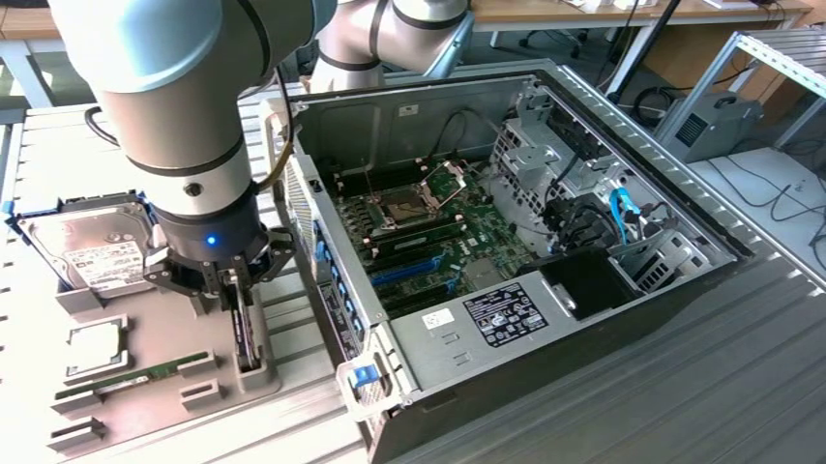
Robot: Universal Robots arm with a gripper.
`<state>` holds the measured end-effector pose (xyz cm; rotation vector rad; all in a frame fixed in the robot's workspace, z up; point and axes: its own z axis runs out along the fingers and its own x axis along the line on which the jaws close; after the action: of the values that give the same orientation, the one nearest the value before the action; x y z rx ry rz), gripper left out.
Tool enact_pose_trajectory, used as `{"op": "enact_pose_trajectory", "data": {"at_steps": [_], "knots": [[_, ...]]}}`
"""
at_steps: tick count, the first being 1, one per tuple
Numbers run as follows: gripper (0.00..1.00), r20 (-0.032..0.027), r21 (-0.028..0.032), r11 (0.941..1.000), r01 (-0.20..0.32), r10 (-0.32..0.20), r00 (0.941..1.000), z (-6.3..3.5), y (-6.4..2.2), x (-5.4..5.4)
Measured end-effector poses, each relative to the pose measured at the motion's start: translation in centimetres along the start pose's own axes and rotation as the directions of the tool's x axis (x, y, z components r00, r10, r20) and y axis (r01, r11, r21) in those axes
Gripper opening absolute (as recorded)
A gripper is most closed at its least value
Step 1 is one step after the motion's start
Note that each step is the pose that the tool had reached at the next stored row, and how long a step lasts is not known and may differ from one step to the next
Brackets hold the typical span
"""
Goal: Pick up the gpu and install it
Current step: 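Pick up the gpu and move the gpu toward the slot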
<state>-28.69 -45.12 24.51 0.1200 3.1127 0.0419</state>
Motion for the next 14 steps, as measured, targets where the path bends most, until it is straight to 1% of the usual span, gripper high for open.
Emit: {"op": "enact_pose_trajectory", "data": {"at_steps": [14], "knots": [[0.26,0.0000,0.0000,1.0000,0.000,0.000,1.0000,-0.38,0.01,-0.01]]}}
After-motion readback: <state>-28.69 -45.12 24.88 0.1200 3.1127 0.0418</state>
